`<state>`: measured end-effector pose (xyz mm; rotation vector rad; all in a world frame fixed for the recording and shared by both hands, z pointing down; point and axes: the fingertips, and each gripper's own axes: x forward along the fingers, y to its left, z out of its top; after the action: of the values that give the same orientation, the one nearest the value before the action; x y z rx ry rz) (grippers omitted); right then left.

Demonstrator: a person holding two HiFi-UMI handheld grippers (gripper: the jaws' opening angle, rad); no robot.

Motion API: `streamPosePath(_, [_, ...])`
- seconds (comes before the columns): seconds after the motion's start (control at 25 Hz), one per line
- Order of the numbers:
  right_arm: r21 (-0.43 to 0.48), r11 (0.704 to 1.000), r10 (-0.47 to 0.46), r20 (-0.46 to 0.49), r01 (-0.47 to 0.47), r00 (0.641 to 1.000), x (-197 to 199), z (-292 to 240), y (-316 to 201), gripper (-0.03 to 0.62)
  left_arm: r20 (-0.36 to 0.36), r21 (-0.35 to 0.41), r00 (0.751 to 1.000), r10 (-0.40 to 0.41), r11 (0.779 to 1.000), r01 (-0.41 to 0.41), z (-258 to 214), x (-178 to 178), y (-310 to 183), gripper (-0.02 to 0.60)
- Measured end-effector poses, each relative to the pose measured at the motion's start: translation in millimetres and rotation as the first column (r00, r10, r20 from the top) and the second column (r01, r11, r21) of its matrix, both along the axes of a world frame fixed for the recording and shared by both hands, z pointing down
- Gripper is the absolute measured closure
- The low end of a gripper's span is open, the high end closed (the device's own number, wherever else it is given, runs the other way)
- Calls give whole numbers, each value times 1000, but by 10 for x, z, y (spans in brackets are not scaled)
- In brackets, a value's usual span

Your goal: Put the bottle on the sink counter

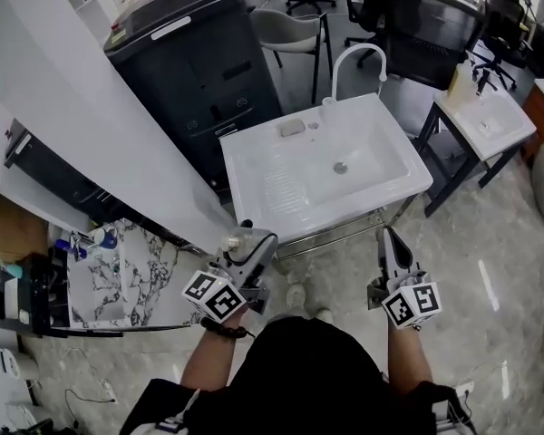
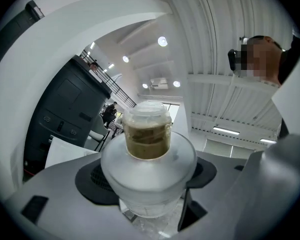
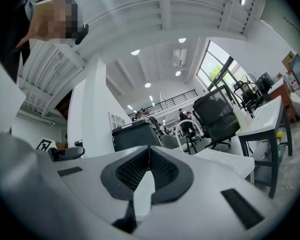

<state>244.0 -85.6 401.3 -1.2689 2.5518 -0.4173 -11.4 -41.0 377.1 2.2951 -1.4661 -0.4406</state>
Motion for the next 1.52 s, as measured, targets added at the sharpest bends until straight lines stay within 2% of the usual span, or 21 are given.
streamPosePath(0.2, [-21,1000,-21,-28,20,999,-130,108,-223,563,38,-9,999,-2,1000,2,152,-53,-272,225])
streamPosePath(0.56, [-17,1000,-15,-97,13,995,-407,84,-1039,562,3,-16,1000,-1,1000,1,364,-303,-1153,225])
streamPosePath(0.76, [-1,997,-76,-134,76,988,-767,30,-1506,563,-12,-15,1000,-7,1000,7,460,-495,-1613,225])
streamPosePath(0.92, [-73,990,-129,-155,119,980,-1049,236,-1832,563,-37,-37,999,-16,999,15,615,-646,-1855,225])
streamPosePath(1.08, [-107,984,-159,-174,142,972,-1317,350,-2084,563,-22,-62,1000,-19,998,18,748,-836,-2098,225])
streamPosePath(1.28, [-147,978,-177,-215,148,960,-1468,500,-2195,562,-28,-94,999,-29,995,26,956,-981,-2299,225])
streamPosePath(1.52, [-174,975,-185,-275,141,943,-1527,540,-2116,562,-25,-124,1000,-8,992,5,1219,-963,-2486,225])
